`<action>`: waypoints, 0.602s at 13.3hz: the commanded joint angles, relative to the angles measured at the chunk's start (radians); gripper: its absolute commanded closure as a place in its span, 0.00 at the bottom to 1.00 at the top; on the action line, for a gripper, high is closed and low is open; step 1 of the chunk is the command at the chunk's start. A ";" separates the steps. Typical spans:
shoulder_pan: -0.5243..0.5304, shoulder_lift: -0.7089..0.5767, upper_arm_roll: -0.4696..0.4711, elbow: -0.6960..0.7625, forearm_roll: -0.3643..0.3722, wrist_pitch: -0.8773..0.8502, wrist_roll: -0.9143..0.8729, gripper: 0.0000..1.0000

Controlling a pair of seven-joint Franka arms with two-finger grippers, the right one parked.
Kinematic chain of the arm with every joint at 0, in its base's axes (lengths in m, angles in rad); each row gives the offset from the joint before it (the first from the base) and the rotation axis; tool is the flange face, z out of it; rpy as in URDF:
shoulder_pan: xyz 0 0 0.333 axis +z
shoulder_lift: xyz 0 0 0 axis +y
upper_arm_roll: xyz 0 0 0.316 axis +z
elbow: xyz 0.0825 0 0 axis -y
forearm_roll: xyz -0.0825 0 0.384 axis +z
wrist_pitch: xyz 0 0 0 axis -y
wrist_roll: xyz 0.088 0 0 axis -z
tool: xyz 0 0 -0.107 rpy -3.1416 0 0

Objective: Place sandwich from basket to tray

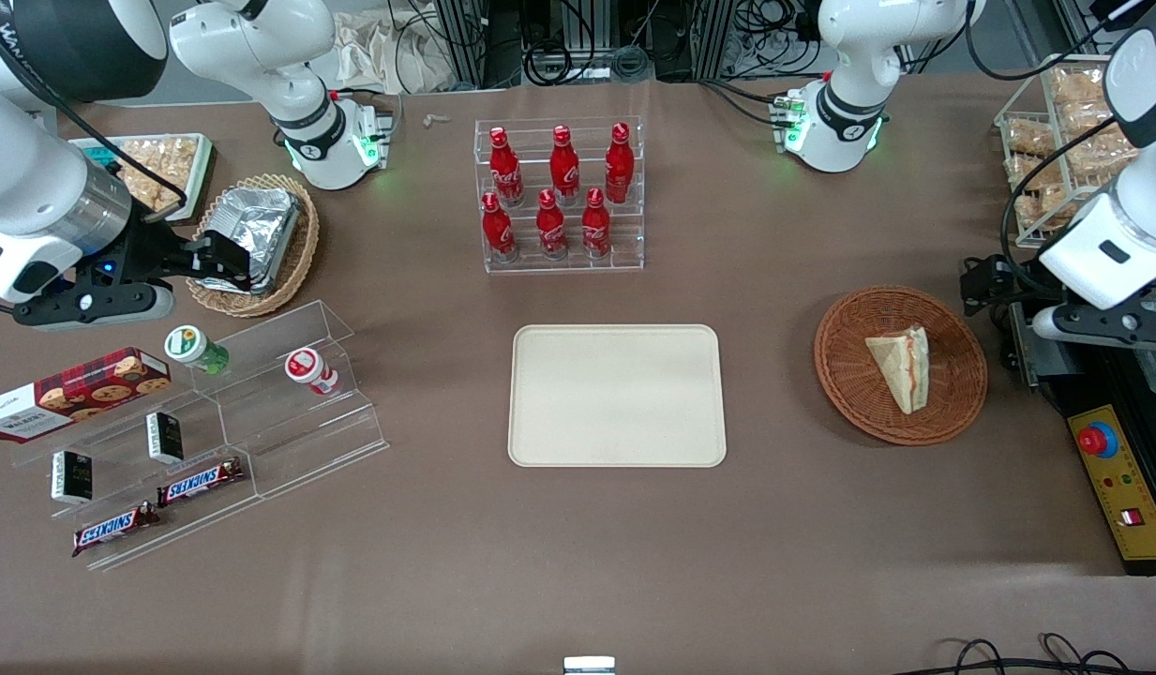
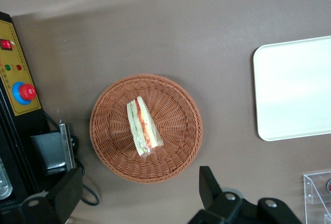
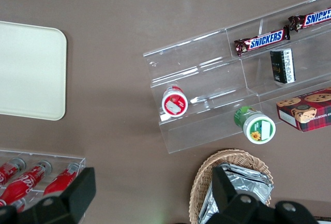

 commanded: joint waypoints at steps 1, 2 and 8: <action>0.002 0.035 0.000 0.060 0.016 -0.033 -0.003 0.00; 0.002 0.041 0.000 0.063 0.016 -0.033 -0.005 0.00; 0.022 0.018 0.007 -0.035 0.021 -0.071 -0.100 0.00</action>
